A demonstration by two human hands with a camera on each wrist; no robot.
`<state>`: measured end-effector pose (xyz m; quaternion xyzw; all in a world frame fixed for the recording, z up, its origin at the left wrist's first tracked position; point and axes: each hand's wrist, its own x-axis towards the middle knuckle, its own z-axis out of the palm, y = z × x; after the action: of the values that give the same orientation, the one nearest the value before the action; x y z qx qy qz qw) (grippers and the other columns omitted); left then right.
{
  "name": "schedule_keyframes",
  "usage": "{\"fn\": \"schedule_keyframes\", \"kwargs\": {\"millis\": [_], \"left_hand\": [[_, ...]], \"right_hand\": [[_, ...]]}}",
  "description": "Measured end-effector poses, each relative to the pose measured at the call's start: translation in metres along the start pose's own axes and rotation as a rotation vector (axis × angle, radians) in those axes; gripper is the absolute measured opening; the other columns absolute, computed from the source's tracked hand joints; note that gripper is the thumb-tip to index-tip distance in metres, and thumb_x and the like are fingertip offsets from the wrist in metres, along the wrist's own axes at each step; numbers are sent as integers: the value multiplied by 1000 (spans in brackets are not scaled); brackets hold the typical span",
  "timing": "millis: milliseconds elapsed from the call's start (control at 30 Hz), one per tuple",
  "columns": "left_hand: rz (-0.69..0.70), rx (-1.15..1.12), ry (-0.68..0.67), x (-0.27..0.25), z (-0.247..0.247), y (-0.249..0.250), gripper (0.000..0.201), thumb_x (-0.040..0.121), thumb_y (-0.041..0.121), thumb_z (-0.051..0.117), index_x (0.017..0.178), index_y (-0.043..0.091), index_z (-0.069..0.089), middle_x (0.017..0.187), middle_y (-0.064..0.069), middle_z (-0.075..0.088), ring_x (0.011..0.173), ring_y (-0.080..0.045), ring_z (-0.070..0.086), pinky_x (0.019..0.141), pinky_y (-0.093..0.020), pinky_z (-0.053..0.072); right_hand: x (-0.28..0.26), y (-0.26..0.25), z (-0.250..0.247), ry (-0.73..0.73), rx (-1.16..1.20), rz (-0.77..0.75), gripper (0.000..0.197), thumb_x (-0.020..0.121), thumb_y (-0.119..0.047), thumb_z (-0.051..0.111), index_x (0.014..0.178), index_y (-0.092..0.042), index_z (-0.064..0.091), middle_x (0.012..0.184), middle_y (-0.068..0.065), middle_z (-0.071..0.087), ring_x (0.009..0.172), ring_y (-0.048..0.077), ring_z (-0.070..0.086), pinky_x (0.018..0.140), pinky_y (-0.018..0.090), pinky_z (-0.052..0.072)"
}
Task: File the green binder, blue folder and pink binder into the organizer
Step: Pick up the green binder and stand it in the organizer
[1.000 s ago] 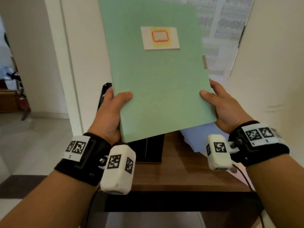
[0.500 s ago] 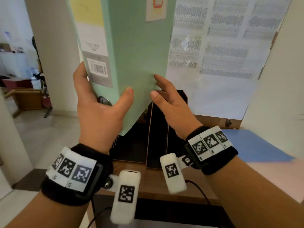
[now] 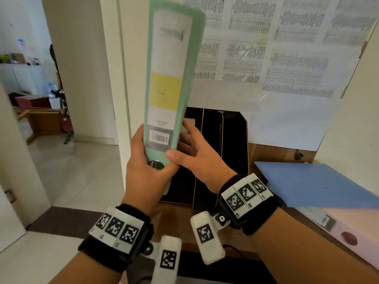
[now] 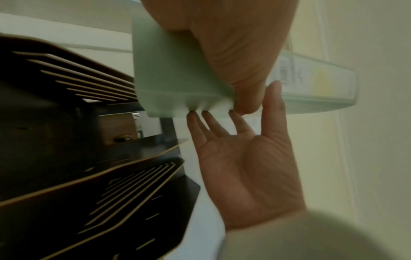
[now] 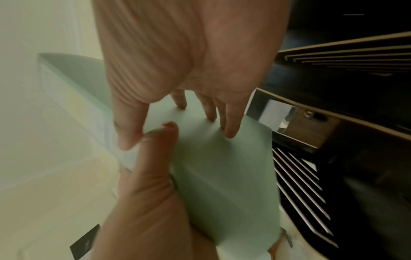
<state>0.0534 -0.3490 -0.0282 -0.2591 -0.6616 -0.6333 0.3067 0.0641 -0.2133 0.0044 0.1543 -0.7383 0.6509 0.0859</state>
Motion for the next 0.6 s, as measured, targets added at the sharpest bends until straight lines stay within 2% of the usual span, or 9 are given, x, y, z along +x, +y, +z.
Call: {"fn": "schedule_keyframes", "kwargs": {"millis": [100, 200, 267, 333, 367, 400, 467, 533, 600], "left_hand": [[-66, 18, -7, -10, 4, -21, 74, 76, 15, 77, 136, 30, 38, 115, 31, 53, 106, 15, 56, 80, -3, 46], [-137, 15, -17, -18, 4, -42, 72, 78, 13, 74, 132, 39, 34, 111, 34, 52, 101, 20, 55, 78, -3, 46], [-168, 45, -33, -23, 3, -54, 72, 79, 15, 73, 129, 49, 34, 114, 30, 54, 105, 15, 56, 84, -12, 52], [-194, 89, -22, -26, 2, -65, 72, 78, 18, 74, 121, 61, 35, 116, 24, 56, 111, 2, 58, 92, -28, 54], [-196, 122, -9, -27, 2, -70, 72, 76, 21, 75, 120, 62, 36, 117, 23, 55, 114, -6, 57, 95, -38, 53], [-189, 157, -2, -28, 2, -75, 71, 75, 23, 75, 121, 60, 36, 116, 26, 53, 115, -12, 56, 97, -45, 50], [-193, 192, -9, -31, 2, -85, 69, 72, 26, 75, 124, 54, 38, 113, 26, 50, 114, -18, 53, 96, -50, 48], [-237, 182, -39, -35, 3, -93, 70, 71, 33, 74, 130, 44, 38, 116, 12, 50, 116, -20, 52, 96, -49, 49], [-259, 204, -84, -38, 3, -100, 76, 70, 36, 72, 137, 33, 35, 121, 5, 49, 119, -19, 50, 98, -48, 48]], "right_hand": [[1, 14, 7, 14, -20, 70, 108, 65, -39, 84, 152, -40, 20, 153, -2, 42, 140, 21, 42, 109, 51, 42], [2, 22, 12, 29, -63, 124, 97, 78, -20, 77, 154, -35, 18, 154, -1, 40, 140, 18, 41, 111, 48, 40], [2, 27, 14, 36, -71, 162, 91, 86, -5, 69, 155, -30, 15, 155, -1, 39, 140, 17, 40, 113, 45, 39], [1, 32, 17, 42, -79, 194, 88, 89, 0, 64, 156, -28, 14, 155, 0, 39, 140, 18, 40, 113, 44, 39], [0, 35, 18, 44, -84, 205, 87, 90, 1, 63, 156, -27, 14, 155, 0, 39, 140, 18, 40, 112, 43, 40], [-1, 37, 19, 44, -92, 215, 86, 90, 1, 61, 156, -27, 14, 154, 0, 40, 139, 17, 41, 112, 42, 41], [-1, 42, 20, 41, -118, 231, 83, 92, 2, 59, 156, -27, 14, 153, 1, 41, 138, 17, 43, 111, 40, 42], [0, 48, 20, 55, -157, 237, 83, 92, 1, 59, 156, -28, 15, 153, 1, 41, 139, 18, 43, 111, 41, 42], [2, 54, 21, 86, -213, 239, 84, 91, -2, 61, 156, -30, 17, 152, 2, 42, 138, 18, 44, 109, 43, 44]]}}
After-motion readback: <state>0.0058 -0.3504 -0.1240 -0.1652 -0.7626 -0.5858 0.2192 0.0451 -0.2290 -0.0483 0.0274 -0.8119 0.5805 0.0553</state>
